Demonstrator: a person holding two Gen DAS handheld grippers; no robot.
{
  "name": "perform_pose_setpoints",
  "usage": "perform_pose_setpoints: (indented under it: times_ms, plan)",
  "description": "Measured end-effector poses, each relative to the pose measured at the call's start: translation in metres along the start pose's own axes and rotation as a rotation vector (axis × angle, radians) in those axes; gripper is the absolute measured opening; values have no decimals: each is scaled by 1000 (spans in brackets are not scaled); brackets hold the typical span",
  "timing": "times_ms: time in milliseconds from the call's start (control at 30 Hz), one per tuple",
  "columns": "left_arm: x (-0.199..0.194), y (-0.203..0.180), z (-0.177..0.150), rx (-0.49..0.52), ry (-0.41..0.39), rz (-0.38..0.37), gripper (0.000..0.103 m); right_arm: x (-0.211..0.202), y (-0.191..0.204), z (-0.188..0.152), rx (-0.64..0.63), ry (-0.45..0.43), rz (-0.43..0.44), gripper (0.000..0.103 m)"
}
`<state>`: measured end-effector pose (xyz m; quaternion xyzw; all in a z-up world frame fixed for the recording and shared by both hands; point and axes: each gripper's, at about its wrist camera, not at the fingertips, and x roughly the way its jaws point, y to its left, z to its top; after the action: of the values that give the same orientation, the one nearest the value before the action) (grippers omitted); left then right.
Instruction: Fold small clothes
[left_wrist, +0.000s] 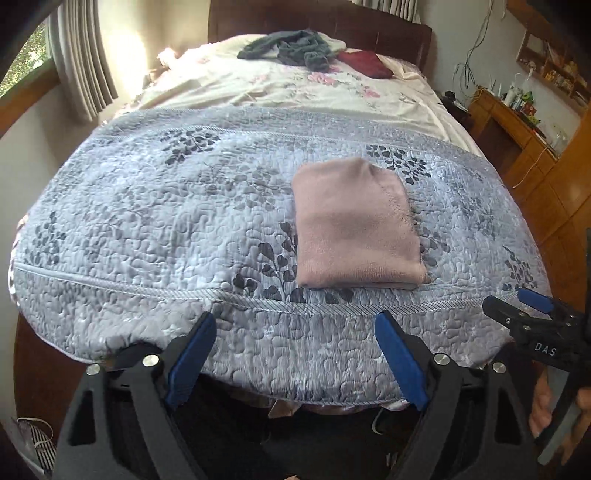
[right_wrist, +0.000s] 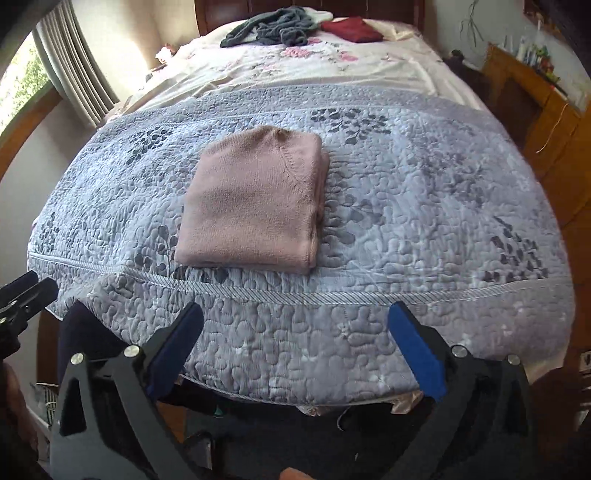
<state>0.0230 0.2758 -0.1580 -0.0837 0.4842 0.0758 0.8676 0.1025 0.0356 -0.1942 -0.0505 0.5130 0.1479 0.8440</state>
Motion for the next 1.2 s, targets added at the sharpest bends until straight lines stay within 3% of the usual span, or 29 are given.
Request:
perform_pose_setpoints:
  times_ms: [100,233,333,400,467,567,767,1200]
  plan:
    - [-37,-1,-3,14,-9,-25,88,-36,5,-7,-52,-10,89,100]
    - [-80,-9,-1,55,-5,-28,88,-88,4,-3,-2,-73,163,100]
    - [-114,-12,4,36,-72,-35,88,-118,21,2,-61,-55,84,100]
    - [-134,-14,5,23,-110,-46,88,-140,32,-1,-87,-94,50,100]
    - [-147,-21,4,42,-139,-7,88,-160,39,-6,-78,-131,44,100]
    - [-155,-30,0,86,-155,30,88,-177,41,-11,-60,-169,11,100]
    - [-148,-28,-9,47,-98,-24,88,-186,40,-18,-47,-186,-30,100]
    - [-146,-32,-11,55,-102,-23,88,-185,41,-19,-48,-189,-53,100]
